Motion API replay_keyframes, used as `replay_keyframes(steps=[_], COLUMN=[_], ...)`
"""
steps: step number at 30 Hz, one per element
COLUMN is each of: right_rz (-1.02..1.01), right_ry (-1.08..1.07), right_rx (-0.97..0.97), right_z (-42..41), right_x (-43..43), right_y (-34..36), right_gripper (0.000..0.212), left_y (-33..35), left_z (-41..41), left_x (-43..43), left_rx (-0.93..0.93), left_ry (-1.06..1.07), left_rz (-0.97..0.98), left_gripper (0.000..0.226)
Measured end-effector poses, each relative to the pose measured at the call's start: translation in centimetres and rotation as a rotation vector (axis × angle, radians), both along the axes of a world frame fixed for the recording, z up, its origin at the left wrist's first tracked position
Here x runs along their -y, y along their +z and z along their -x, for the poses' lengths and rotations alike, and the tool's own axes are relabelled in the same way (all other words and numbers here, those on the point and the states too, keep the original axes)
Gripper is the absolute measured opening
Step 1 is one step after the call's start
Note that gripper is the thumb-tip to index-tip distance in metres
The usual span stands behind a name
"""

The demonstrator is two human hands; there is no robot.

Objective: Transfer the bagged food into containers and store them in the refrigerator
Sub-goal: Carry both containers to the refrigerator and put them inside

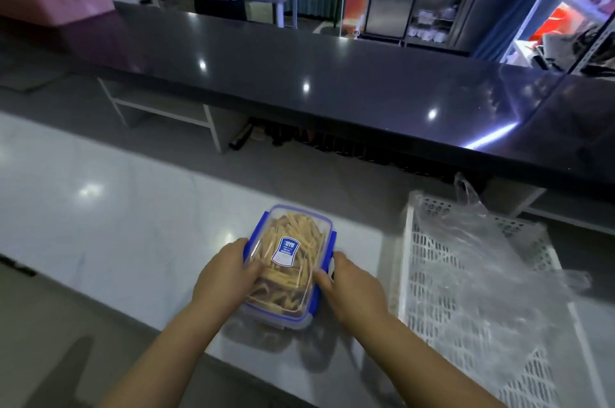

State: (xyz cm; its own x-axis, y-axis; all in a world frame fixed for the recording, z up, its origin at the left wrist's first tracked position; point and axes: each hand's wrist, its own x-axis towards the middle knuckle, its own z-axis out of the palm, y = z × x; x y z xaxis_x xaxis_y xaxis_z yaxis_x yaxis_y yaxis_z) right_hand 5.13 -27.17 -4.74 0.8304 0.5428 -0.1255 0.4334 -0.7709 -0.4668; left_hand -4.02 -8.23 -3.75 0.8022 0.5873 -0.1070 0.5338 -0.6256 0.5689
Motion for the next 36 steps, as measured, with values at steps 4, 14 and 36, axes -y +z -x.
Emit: replay_keyframes(steps=[4,14,36], right_rz=[-0.045,-0.295,-0.854], right_ry=[-0.001,-0.144,-0.886], right_rx=[-0.070,-0.383,0.115], right_z=[-0.7,-1.2,12.2], right_x=[-0.5,-1.8,2.7], right_y=[-0.3,-0.3,7.0], right_gripper=[0.041,0.046,0.024], left_y=[-0.1,0.2,9.5], left_z=[-0.7,-2.8,-2.4], left_x=[-0.7,-1.5,3.8], left_rx=[-0.048,-0.095,0.271], left_ry=[0.009,-0.019,-0.663], left_rz=[0.070,0.100,0.320], left_gripper=[0.020,0.030,0.049])
